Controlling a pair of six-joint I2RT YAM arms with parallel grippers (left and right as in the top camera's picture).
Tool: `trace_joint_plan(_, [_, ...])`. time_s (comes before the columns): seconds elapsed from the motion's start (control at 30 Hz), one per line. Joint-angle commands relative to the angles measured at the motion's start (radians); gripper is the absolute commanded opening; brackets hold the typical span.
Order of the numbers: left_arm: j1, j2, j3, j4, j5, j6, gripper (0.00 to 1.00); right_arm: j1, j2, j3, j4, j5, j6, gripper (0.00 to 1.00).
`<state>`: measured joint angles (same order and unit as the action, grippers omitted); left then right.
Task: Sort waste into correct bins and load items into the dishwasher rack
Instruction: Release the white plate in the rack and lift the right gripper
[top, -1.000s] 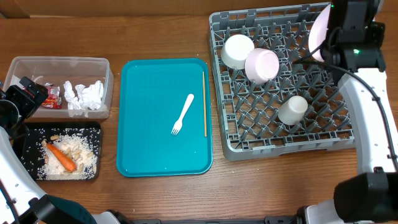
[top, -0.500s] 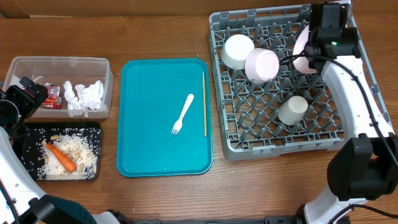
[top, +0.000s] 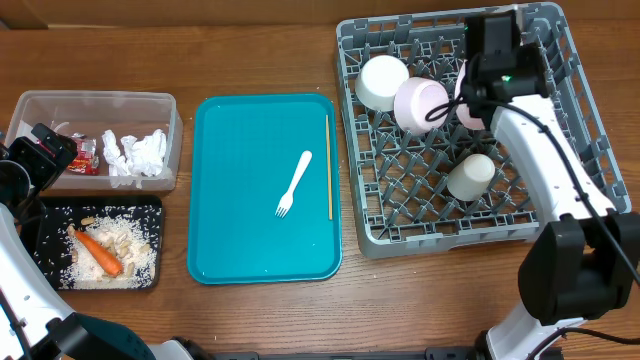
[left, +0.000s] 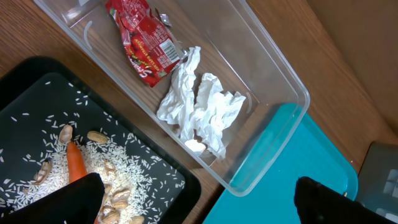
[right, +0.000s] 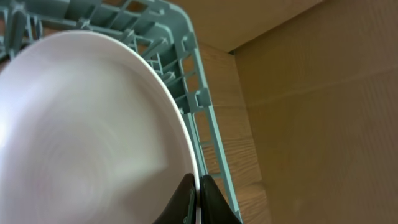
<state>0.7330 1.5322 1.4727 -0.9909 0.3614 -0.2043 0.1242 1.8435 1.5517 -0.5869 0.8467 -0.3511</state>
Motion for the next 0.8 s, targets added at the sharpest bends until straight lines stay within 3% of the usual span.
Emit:
trace_joint_plan(0.0, [0.0, 0.001, 0.023, 0.001, -0.006, -0.006, 1.0, 0.014, -0.001, -0.039, 0.035, 0.04, -0.094, 0.04])
trace_joint_plan(0.23, [0.0, 0.001, 0.023, 0.001, -0.006, -0.006, 1.0, 0.053, -0.001, -0.045, 0.113, 0.069, -0.098, 0.07])
trace_joint_plan(0.3, [0.0, 0.001, 0.023, 0.001, -0.006, -0.006, 1.0, 0.066, -0.001, -0.045, 0.122, 0.069, -0.099, 0.15])
trace_joint_plan(0.33, [0.0, 0.001, 0.023, 0.001, -0.006, -0.005, 1.0, 0.073, -0.001, -0.045, 0.124, 0.069, -0.099, 0.28])
trace_joint_plan(0.37, [0.0, 0.001, 0.023, 0.001, -0.006, -0.006, 1.0, 0.077, -0.001, -0.045, 0.123, 0.069, -0.099, 0.33])
trace_joint_plan(0.47, [0.0, 0.001, 0.023, 0.001, -0.006, -0.005, 1.0, 0.086, -0.001, -0.045, 0.122, 0.069, -0.098, 0.34])
trace_joint_plan(0.57, [0.0, 0.001, 0.023, 0.001, -0.006, -0.006, 1.0, 0.086, -0.001, -0.045, 0.123, 0.074, -0.098, 0.59])
trace_joint_plan(0.77, [0.0, 0.001, 0.023, 0.001, -0.006, -0.005, 1.0, 0.102, -0.032, -0.045, 0.2, 0.239, -0.025, 0.67])
